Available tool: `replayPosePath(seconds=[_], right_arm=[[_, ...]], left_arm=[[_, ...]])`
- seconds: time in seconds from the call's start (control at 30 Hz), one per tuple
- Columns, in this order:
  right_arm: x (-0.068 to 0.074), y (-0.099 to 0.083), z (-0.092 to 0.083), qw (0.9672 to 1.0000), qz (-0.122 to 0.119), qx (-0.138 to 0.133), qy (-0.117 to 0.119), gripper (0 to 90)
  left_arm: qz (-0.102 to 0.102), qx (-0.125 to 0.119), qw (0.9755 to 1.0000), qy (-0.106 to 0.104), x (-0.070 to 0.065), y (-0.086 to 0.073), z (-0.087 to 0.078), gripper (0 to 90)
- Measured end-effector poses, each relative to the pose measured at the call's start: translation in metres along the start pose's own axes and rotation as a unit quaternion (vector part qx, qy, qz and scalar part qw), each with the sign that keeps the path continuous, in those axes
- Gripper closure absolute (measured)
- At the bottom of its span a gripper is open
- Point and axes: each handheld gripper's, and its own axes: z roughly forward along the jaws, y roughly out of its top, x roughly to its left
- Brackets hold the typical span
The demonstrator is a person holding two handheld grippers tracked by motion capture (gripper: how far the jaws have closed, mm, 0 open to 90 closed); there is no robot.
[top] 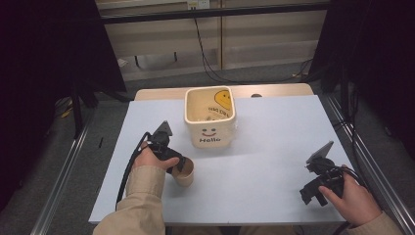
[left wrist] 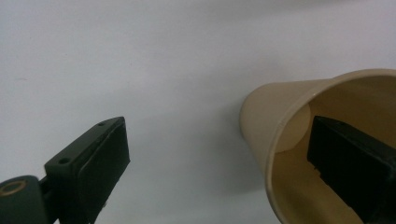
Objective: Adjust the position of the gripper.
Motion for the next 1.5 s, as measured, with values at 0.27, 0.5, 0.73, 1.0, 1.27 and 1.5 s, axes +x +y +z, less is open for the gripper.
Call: replayPosePath(seconds=[0.27,0.5,0.73,1.0,1.27,1.5], right_arm=[[0.000,0.000,-0.001,1.0000,-0.008,-0.004,0.003,5.4],[0.000,0.000,-0.002,1.0000,-0.006,-0.005,0.003,5.6],[0.000,0.000,-0.001,1.0000,-0.007,-0.004,0.004,5.4],[0.001,0.000,-0.002,0.9999,-0.008,-0.010,0.004,5.3],[0.002,0.000,-0.003,0.9999,-0.009,-0.007,0.001,5.6],[0.002,0.000,-0.004,0.9999,-0.011,-0.012,-0.001,5.5]], left_arm=[[-0.005,0.000,1.0000,-0.007,0.001,-0.001,-0.003,5.4],[-0.006,-0.001,0.9998,-0.019,0.001,0.001,-0.012,5.4],[-0.008,-0.009,0.9996,-0.026,0.001,0.005,-0.031,5.1],[-0.006,-0.021,0.9994,-0.027,-0.004,0.011,-0.059,4.6],[-0.001,-0.030,0.9992,-0.028,-0.009,0.017,-0.086,4.1],[0.008,-0.034,0.9991,-0.025,-0.015,0.020,-0.103,3.9]])
